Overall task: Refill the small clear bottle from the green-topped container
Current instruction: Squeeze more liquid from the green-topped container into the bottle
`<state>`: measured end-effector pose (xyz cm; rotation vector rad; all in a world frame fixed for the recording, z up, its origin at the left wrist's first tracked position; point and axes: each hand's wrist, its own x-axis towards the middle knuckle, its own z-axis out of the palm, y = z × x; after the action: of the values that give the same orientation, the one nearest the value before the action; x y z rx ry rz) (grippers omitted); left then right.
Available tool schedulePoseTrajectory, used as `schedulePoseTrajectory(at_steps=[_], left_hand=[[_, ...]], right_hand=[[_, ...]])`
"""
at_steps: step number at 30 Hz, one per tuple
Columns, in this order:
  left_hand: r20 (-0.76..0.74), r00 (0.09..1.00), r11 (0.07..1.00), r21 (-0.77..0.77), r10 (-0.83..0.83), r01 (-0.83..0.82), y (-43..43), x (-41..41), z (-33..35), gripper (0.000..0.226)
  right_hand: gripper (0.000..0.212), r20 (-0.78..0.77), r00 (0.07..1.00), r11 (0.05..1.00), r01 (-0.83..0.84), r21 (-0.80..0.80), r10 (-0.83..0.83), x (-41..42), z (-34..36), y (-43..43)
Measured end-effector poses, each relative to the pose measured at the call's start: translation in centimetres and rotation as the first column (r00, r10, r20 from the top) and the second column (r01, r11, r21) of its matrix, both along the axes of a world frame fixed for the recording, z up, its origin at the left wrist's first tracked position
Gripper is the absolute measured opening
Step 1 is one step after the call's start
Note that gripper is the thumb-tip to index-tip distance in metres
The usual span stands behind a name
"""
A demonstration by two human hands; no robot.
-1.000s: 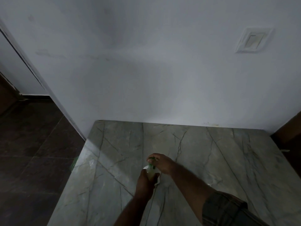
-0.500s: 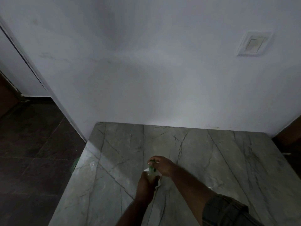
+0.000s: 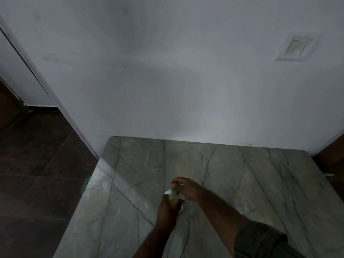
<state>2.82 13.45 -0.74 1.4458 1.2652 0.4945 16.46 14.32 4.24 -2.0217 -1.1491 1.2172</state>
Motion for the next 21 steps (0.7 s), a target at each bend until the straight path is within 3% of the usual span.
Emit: schedulePoseTrajectory(at_steps=[6, 11, 21], left_hand=[[0.037, 0.999, 0.999, 0.050, -0.017, 0.015, -0.3, 0.0, -0.3, 0.036], [0.114, 0.990, 0.991, -0.112, 0.079, -0.067, -0.5, 0.4, -0.3, 0.019], [0.027, 1.000, 0.996, 0.088, -0.008, 0.006, -0.3, -0.2, -0.9, 0.035]], right_hand=[[0.026, -0.003, 1.000, 1.000, -0.010, 0.026, 0.010, 0.1, 0.3, 0.0], [0.023, 0.024, 1.000, 0.999, -0.005, 0.052, 0.004, -0.2, -0.2, -0.4], [0.029, -0.005, 0.998, 0.998, -0.061, -0.003, 0.061, 0.2, 0.6, 0.3]])
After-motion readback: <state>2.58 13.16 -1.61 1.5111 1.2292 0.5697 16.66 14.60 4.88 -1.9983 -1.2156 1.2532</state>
